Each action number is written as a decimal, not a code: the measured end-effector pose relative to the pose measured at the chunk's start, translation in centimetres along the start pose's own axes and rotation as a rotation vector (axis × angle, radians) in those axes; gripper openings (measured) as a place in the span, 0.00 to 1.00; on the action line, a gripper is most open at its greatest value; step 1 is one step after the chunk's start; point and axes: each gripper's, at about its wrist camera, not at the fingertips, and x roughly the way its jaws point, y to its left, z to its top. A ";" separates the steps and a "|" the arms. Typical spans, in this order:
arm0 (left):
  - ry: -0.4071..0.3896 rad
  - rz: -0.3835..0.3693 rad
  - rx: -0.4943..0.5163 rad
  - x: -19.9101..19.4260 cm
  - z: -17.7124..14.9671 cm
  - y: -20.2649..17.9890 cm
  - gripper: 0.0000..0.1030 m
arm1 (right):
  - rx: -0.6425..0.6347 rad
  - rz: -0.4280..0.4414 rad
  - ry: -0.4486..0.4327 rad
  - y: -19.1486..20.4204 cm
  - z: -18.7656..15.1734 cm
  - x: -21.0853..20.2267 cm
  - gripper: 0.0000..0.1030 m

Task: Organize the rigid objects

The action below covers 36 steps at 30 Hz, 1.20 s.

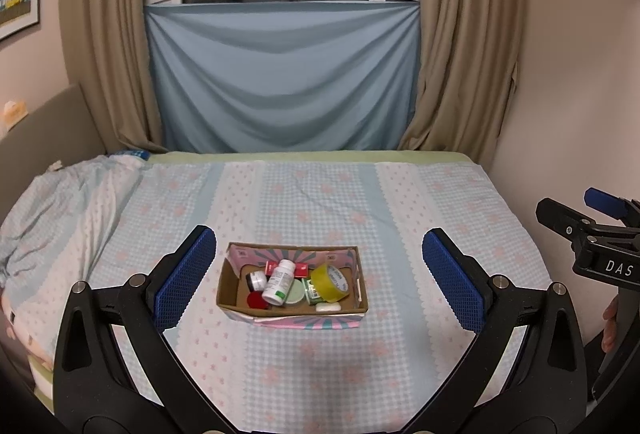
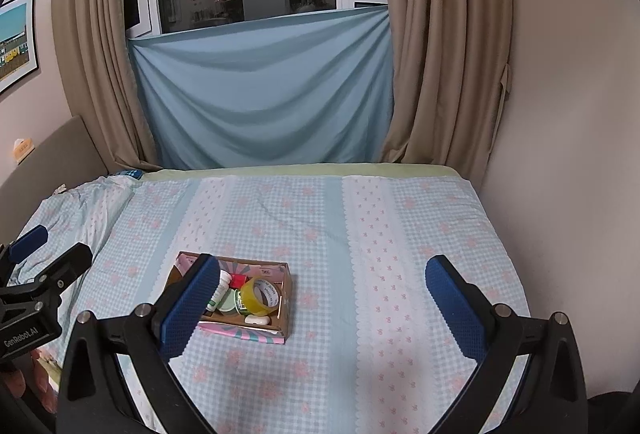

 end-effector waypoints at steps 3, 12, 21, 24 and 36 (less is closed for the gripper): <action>0.000 -0.001 0.000 0.0 0.0 0.0 1.00 | 0.000 -0.002 0.000 0.1 0.0 0.0 1.00; -0.003 0.000 -0.001 0.2 0.0 -0.1 1.00 | -0.011 -0.005 0.004 0.1 0.1 0.5 1.00; -0.014 0.002 0.014 0.5 0.3 0.5 1.00 | -0.006 -0.001 0.004 0.0 0.3 0.9 1.00; -0.040 0.024 0.023 0.4 0.2 0.4 1.00 | -0.008 -0.002 0.003 0.2 0.4 1.1 1.00; -0.058 0.028 0.018 0.8 0.2 1.2 1.00 | 0.004 -0.004 0.011 0.2 0.5 1.6 1.00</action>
